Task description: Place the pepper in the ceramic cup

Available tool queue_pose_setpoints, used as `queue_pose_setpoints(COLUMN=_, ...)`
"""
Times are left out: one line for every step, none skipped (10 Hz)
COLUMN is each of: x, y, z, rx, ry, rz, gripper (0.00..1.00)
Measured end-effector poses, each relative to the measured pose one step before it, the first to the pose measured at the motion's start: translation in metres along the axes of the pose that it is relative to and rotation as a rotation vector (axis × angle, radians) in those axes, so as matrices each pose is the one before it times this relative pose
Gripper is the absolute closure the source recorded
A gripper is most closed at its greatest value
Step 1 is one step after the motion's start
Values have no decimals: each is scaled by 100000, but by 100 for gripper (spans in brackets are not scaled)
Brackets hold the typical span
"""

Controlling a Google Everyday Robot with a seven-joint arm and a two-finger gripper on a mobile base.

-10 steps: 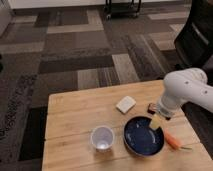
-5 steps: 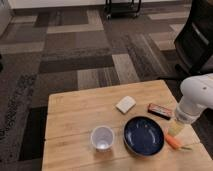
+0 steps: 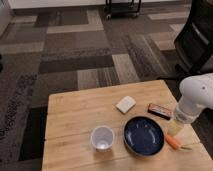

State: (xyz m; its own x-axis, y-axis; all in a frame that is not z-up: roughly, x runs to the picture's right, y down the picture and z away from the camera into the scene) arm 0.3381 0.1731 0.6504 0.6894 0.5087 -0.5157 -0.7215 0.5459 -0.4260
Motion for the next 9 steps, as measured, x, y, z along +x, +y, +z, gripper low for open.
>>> queue_pose_setpoints(x=844, y=-185, z=697, rx=-758, ry=966, rz=1501, gripper=35)
queue_pose_setpoints(x=858, y=-260, z=1100, rx=-1371, ry=375, rz=2148, gripper=35)
queue_pose_setpoints(x=225, y=38, z=553, rx=-1216, ry=-500, rz=988, gripper=35)
queue_pose_setpoints(x=-96, y=230, z=698, rx=-1024, ry=-1082, rz=-952, gripper=35)
queue_pose_setpoints(x=-35, y=176, z=383, rx=-301, ry=-134, rz=-555, gripper=35)
queue_pose_setpoints(x=101, y=213, z=582, rx=-258, ry=159, rz=-587, gripper=35)
queue_pose_setpoints(x=297, y=107, z=892, rx=634, ry=437, rz=-1014, gripper=35)
queue_pose_setpoints(x=275, y=141, z=365, rx=-109, ry=667, rz=-326, gripper=35)
queue_pose_setpoints(x=294, y=188, z=669, rx=-318, ry=-117, rz=-762, gripper=35)
